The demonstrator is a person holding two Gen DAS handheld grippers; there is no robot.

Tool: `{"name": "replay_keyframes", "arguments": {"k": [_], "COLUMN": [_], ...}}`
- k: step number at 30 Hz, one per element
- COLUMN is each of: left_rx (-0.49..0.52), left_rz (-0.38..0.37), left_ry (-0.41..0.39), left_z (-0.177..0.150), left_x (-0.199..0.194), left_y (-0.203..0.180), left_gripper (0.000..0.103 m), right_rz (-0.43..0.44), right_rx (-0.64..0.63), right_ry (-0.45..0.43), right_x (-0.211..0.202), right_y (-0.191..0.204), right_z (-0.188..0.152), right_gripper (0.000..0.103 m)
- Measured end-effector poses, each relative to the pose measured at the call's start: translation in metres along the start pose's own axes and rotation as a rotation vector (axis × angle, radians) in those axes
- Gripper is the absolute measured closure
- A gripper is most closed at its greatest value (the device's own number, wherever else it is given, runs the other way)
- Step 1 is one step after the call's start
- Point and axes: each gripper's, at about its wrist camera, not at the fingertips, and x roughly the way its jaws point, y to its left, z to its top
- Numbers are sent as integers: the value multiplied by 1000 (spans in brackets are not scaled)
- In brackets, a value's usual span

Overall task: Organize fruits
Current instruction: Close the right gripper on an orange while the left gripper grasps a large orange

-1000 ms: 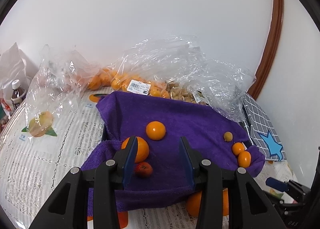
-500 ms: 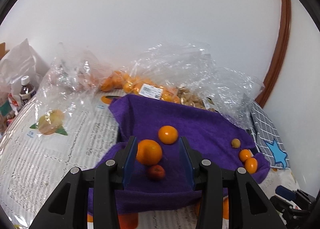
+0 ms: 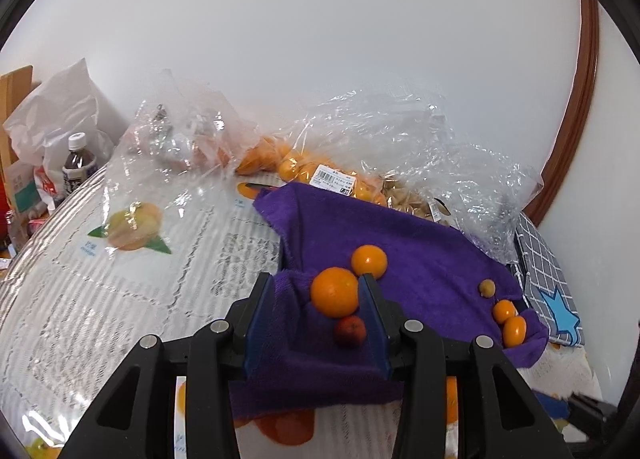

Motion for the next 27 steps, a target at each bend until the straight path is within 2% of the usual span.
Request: {"name": "replay_keyframes", "arguments": {"k": [3, 8, 10, 12, 15, 21, 24, 27], "left_rx": [6, -1, 1, 5, 28, 105, 131, 176], "left_rz": [0, -14, -27, -40, -47, -128, -212, -258], "left_ry": [20, 14, 27, 35, 43, 82, 152, 211], "left_z": [-5, -9, -11, -13, -17, -32, -44, -55], "left_x": [-6, -17, -18, -19, -20, -26, -24, -22], "left_y": [4, 10, 11, 11, 8, -13, -29, -50], "left_gripper": [60, 60, 59, 59, 59, 59, 59, 57], "right_rz": [16, 67, 88, 110, 121, 29, -55, -75], "right_rx": [-27, 6, 12, 13, 5, 1, -5, 31], "right_ry": [30, 95, 121, 113, 105, 26, -3, -12], "right_x": [13, 41, 50, 49, 43, 15, -1, -12], "right_y": [5, 0, -2, -3, -4, -29, -47, -69], "right_z": [8, 17, 16, 15, 13, 7, 1, -6], "right_gripper": [48, 48, 50, 60, 60, 60, 60, 60]}}
